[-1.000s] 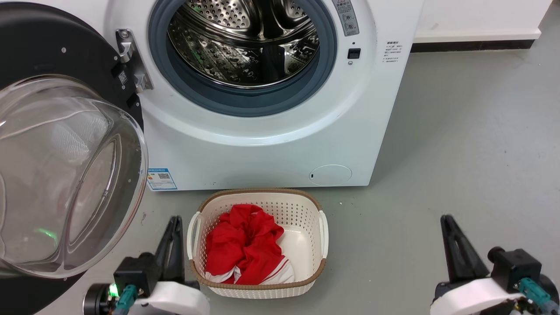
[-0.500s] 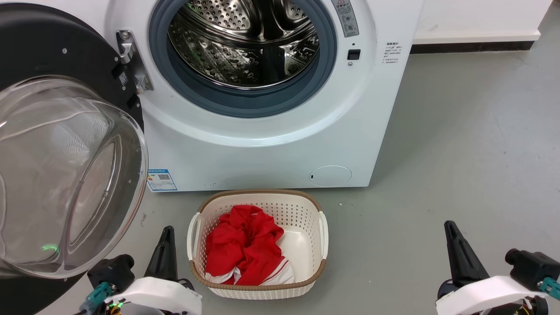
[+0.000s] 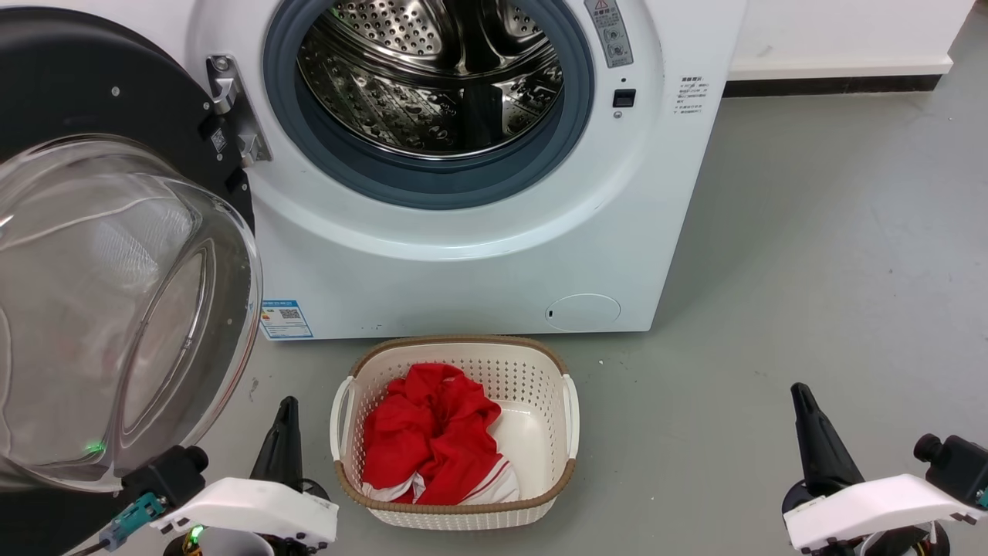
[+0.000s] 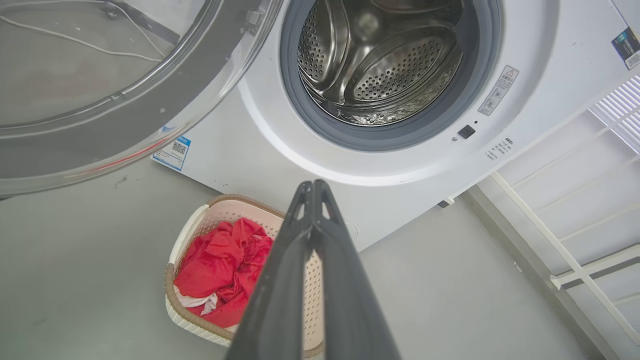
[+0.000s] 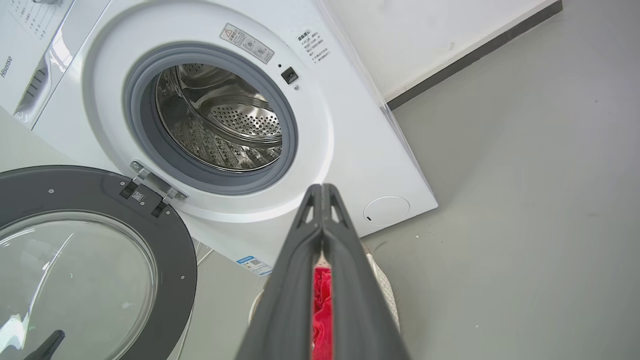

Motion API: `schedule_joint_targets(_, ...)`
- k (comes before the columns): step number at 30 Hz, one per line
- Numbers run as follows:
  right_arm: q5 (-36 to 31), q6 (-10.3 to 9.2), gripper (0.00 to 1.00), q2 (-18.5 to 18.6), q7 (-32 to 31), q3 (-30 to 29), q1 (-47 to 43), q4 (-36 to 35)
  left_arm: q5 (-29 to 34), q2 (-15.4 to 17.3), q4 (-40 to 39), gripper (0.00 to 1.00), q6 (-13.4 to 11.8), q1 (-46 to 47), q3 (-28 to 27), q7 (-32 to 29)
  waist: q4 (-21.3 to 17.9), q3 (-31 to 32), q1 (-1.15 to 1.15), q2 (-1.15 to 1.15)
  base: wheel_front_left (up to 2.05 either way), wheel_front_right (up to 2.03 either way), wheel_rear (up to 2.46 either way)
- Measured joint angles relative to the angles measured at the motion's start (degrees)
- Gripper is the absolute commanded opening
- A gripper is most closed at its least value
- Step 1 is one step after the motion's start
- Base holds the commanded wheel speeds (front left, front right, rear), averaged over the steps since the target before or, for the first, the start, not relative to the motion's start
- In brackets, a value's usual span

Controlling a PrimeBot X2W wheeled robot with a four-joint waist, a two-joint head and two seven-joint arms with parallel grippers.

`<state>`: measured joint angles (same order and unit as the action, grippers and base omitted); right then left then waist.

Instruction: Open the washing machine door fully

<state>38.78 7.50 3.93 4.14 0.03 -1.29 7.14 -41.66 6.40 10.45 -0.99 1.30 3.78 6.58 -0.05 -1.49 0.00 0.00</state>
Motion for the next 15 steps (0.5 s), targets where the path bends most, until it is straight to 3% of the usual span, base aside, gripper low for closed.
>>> schedule_joint_targets(15,12.4,0.0,0.0,0.3,-1.7,-0.7,1.3,1.5,-11.2,-0.8,0.8,0.0,1.8,0.9,-2.2,-2.9,0.0,0.2,0.0,0.0,0.0,0.0,0.0)
